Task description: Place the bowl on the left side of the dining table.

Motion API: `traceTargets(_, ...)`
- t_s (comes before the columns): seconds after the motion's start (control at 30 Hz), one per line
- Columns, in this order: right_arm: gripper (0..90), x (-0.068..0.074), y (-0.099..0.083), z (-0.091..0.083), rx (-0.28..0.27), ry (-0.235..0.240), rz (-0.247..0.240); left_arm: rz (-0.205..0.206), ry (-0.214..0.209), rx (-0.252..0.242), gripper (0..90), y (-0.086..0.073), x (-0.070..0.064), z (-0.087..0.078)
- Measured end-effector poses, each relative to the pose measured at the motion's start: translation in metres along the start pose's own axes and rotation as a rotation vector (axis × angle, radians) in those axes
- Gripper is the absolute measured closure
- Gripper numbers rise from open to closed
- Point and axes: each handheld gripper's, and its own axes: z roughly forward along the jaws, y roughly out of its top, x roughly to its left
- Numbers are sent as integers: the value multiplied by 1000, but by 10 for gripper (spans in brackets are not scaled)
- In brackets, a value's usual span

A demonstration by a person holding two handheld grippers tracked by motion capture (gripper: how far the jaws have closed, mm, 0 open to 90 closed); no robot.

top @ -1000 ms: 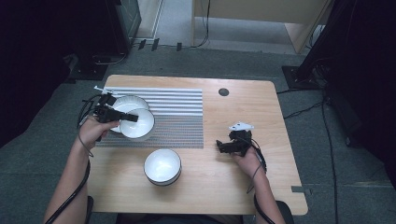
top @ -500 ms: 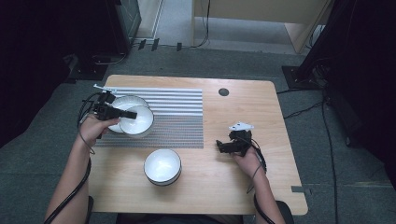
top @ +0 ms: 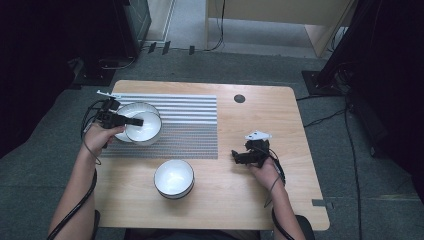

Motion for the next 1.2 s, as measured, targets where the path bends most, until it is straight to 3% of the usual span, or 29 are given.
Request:
traceTargets(0.6, 46, 0, 0, 0, -2, 0, 1, -60, 41, -43, 797, -9, 15, -7)
traceTargets(1.2, 46, 0, 0, 0, -1, 0, 0, -71, 78, -77, 796, -10, 21, -7)
